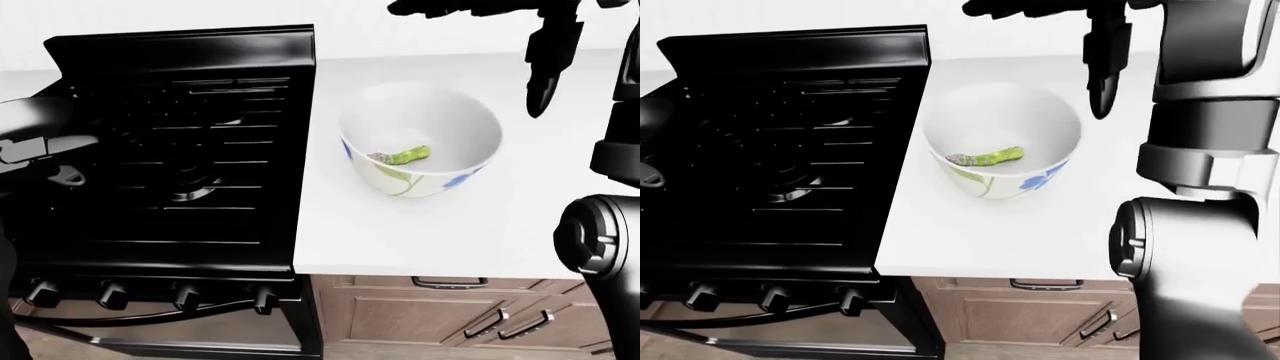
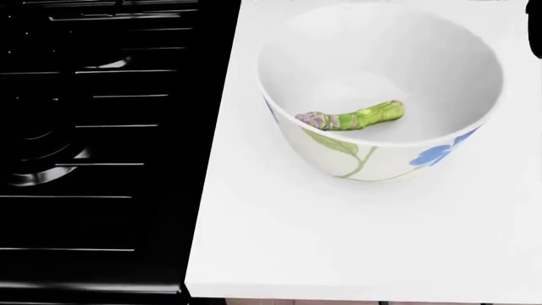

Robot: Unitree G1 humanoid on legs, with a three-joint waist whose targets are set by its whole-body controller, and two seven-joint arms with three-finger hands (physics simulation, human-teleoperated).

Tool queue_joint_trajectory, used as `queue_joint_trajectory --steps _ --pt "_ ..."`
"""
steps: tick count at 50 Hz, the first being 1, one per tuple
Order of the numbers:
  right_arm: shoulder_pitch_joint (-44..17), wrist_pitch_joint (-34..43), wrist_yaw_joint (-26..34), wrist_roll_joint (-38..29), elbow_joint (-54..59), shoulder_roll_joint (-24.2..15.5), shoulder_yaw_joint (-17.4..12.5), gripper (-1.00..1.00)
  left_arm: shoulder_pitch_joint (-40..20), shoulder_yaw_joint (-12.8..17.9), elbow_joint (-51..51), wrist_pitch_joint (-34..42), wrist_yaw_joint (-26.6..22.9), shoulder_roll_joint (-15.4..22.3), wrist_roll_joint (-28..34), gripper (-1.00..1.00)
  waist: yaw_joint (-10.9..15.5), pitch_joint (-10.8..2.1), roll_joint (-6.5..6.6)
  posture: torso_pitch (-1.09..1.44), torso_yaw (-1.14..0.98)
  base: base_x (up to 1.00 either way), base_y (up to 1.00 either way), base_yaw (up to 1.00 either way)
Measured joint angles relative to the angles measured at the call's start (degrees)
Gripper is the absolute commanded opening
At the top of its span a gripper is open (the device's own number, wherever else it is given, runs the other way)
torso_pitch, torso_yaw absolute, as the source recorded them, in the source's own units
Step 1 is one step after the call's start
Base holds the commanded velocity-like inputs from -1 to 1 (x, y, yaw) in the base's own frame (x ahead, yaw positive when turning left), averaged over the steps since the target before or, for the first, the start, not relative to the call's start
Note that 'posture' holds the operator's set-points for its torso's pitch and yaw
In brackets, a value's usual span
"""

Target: Pick the asparagus from the pan and place it in the bowl.

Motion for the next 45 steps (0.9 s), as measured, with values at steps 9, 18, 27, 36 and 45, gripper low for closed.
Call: queue_joint_trajectory --steps 9,18,27,36,45 --pt "3.5 0.3 1.9 1.7 -3.7 -2.3 -0.9 1.0 -0.2 -0.1 0.0 0.1 0.0 0.2 -0.2 1.0 0.0 -0.04 -0.1 0.0 0.0 0.0 0.0 0.0" --pt "8.4 1.9 3.8 4.2 -8.4 -6.5 -3.0 1.0 -0.2 -0.1 0.0 0.2 0.2 0.0 -0.1 1.0 0.1 -0.05 -0.32 0.0 0.0 0.0 0.0 0.0" --pt "12.2 3.1 2.9 6.2 -9.9 -10.5 -4.6 1.0 -0.1 -0.1 0.1 0.1 0.0 -0.1 0.1 1.0 0.2 -0.25 -0.63 0.0 0.0 0.0 0.0 0.0" --pt "15.5 2.9 0.6 7.0 -9.4 -14.0 -5.8 1.0 0.0 0.0 -0.1 0.1 -0.1 -0.2 0.3 1.0 0.4 -0.33 -0.91 0.0 0.0 0.0 0.0 0.0" --pt "18.3 1.5 -1.5 6.6 -7.1 -18.1 -7.1 1.0 0.0 -0.2 -0.2 0.2 -0.1 -0.3 0.4 1.0 0.6 -0.49 -1.22 0.0 0.0 0.0 0.0 0.0"
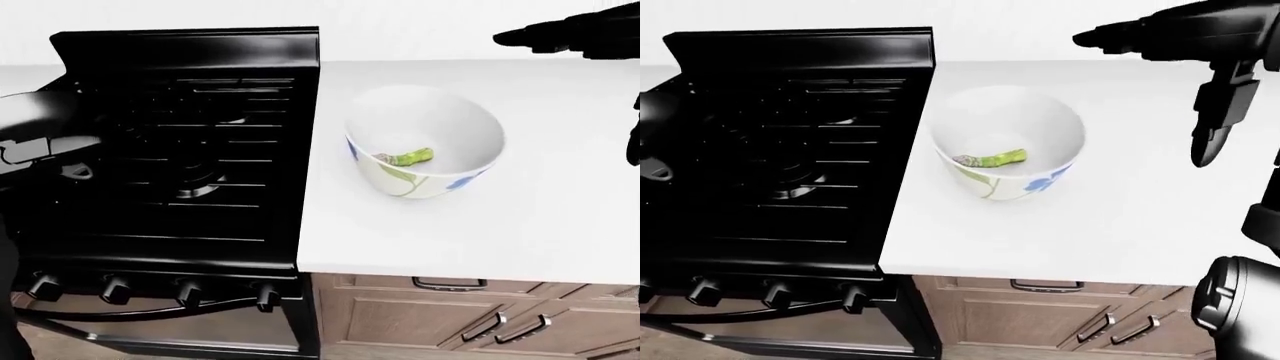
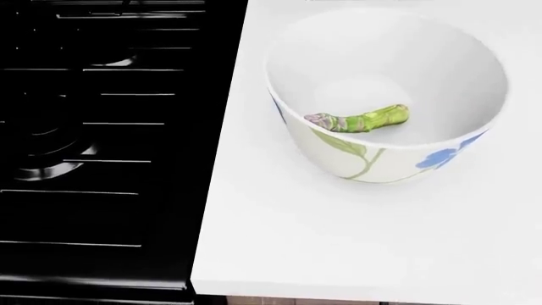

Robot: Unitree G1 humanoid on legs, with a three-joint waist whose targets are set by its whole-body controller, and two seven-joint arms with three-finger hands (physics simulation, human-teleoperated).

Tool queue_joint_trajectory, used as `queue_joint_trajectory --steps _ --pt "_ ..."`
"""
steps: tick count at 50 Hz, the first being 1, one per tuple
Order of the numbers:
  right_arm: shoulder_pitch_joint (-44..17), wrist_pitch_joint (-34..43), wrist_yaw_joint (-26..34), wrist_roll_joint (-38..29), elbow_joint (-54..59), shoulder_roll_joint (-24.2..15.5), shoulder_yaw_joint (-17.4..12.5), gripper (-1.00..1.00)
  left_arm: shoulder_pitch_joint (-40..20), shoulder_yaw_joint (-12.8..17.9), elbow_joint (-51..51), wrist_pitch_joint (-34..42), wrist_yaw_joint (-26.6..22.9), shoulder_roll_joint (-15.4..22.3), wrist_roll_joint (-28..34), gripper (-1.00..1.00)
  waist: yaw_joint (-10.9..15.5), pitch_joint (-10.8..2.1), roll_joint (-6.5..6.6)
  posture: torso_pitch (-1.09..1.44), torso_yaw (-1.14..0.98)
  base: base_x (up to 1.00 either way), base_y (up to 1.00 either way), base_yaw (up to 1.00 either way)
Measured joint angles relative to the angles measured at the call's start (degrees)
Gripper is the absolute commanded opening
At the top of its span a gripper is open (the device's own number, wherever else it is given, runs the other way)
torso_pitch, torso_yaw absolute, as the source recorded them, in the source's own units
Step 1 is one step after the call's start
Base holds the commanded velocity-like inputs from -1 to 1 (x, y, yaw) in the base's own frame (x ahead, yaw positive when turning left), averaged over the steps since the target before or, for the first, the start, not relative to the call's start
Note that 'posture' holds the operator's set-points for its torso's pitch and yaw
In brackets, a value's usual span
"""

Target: Pick the asparagus from the pan and place it in the bowl.

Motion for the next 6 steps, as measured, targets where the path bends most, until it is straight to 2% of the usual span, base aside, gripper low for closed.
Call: queue_joint_trajectory --steps 6 --pt "0.4 -1.4 -2.1 -0.2 3.0 -2.4 -0.2 1.0 0.0 -0.1 0.0 0.1 0.0 -0.1 0.0 1.0 0.1 -0.05 -0.06 0.0 0.0 0.0 0.0 0.0"
